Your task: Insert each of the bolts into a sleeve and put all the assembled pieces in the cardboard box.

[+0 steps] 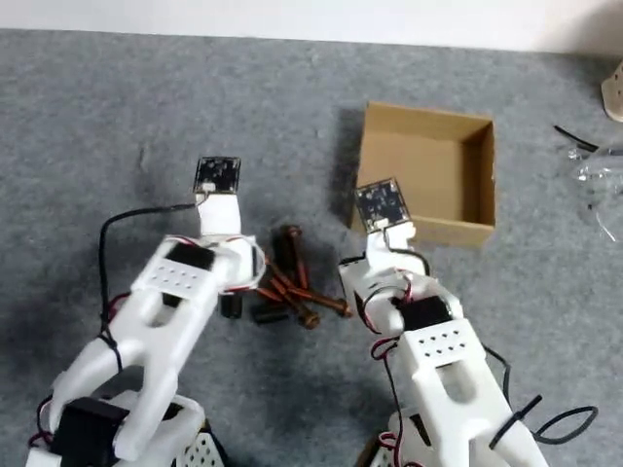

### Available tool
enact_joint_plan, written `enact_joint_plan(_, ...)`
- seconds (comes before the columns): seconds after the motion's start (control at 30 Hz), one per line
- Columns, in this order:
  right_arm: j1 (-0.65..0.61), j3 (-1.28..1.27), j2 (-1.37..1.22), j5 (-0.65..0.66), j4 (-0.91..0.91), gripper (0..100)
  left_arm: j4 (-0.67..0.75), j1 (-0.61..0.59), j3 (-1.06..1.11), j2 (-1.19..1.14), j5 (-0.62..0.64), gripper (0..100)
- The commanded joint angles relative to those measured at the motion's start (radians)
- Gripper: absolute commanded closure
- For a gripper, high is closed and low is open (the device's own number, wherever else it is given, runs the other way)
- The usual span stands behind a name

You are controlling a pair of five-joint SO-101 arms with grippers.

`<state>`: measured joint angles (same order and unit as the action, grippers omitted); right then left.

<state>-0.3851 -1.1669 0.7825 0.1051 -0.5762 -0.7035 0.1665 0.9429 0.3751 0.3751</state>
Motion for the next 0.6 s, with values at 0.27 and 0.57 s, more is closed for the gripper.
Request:
enact_joint_plan(0.27, 0.016, -0.001, 0.031, 0.003, 0.096, 99.5, 0.160, 0.114, 0.087, -0.002, 0.269, 92)
enact_joint_plan(0.57, 0.018, -0.001, 0.030, 0.003, 0.099, 99.5, 0.130, 0.016, 0.094, -0.002, 0.325, 91)
